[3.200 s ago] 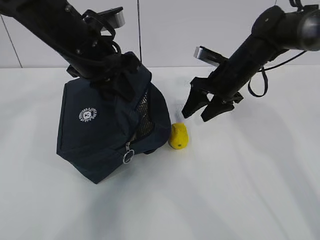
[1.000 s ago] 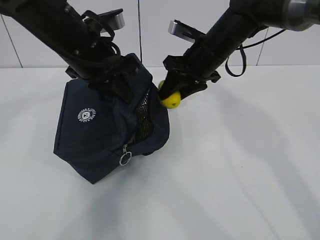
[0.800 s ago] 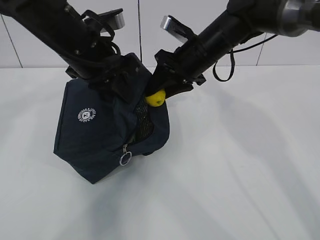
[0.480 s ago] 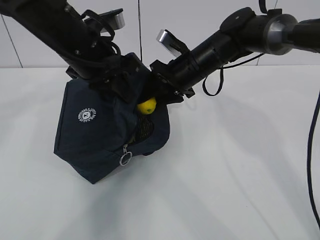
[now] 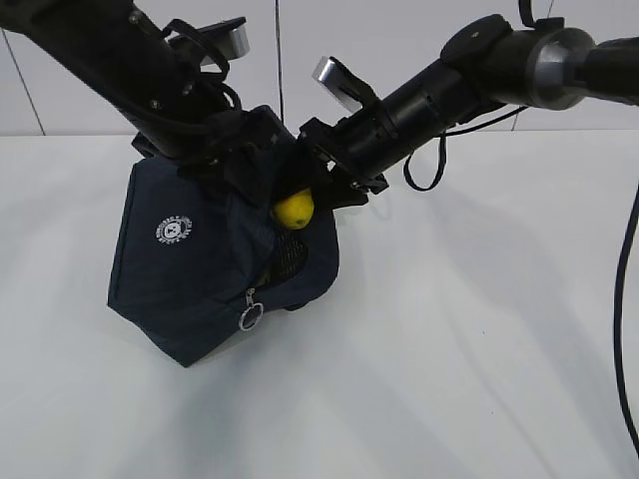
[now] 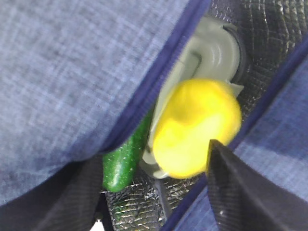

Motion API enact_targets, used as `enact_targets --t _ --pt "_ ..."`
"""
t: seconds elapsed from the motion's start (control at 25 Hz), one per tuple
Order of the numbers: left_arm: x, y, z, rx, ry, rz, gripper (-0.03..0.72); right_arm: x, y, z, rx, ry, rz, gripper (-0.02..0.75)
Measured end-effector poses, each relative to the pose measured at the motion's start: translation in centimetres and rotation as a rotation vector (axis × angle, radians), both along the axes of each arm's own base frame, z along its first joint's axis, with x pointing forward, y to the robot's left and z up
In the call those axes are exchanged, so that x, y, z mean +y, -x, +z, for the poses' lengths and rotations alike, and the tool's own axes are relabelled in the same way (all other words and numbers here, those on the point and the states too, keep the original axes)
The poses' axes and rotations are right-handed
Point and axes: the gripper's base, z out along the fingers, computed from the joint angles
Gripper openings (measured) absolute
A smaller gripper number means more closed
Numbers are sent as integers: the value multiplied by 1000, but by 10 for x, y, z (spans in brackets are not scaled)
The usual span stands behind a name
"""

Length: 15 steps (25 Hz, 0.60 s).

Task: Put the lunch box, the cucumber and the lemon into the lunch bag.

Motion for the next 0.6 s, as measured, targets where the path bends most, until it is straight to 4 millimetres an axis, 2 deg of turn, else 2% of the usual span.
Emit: enact_targets --t 0.36,0.52,0.6 --pt "0 0 0 2 1 0 16 0 0 0 -5 -4 3 515" --pt "0 0 0 2 1 0 16 -11 -5 0 -5 2 -18 515" --pt "0 0 0 4 0 -1 16 -26 -11 0 5 3 -59 515"
